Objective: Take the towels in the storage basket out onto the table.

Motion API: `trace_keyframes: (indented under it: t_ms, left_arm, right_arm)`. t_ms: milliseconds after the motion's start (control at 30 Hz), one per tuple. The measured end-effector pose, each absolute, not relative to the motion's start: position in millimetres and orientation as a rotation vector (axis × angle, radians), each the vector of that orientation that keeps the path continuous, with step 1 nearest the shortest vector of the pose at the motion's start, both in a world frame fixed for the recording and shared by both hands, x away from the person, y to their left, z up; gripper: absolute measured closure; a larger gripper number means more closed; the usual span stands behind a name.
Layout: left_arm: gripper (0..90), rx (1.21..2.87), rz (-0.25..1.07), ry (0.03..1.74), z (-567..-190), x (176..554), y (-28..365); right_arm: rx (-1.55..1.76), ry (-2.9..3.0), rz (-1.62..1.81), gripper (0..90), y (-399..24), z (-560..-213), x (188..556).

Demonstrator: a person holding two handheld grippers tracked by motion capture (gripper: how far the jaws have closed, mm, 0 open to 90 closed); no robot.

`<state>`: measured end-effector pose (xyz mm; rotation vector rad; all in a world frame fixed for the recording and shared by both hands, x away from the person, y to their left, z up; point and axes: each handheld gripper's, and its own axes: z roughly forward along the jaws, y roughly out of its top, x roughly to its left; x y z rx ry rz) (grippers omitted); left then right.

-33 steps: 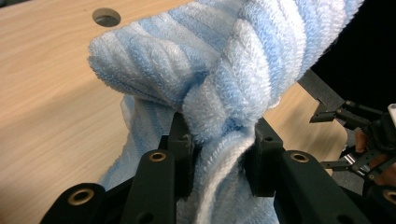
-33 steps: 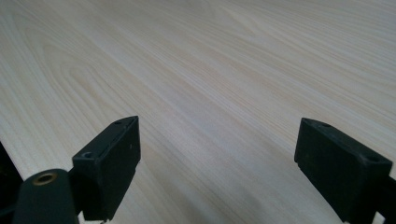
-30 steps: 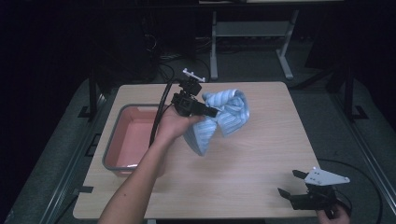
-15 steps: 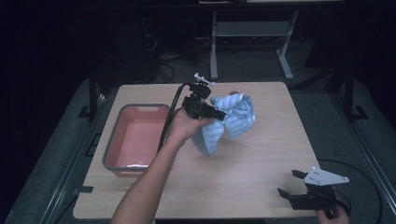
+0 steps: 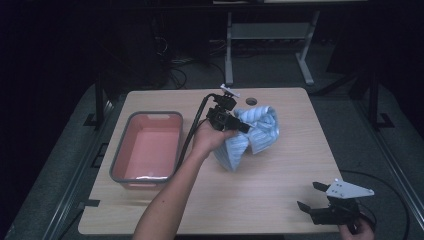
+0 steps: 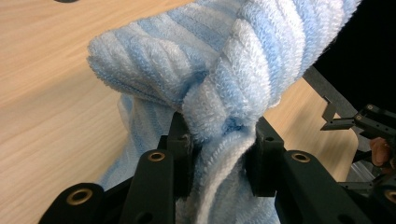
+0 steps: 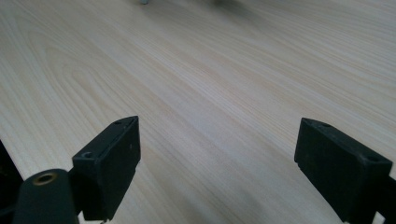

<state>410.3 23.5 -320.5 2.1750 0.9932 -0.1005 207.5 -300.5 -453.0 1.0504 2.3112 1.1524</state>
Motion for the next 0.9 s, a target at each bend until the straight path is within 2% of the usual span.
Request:
trace_keyframes:
  t_ms: [900]
  left_arm:
    - [65.3, 2.206, -0.165, 1.059, -382, 416, 4]
  right_arm:
    - [1.049, 2.314, 1.152, 13.8, -301, -453, 207]
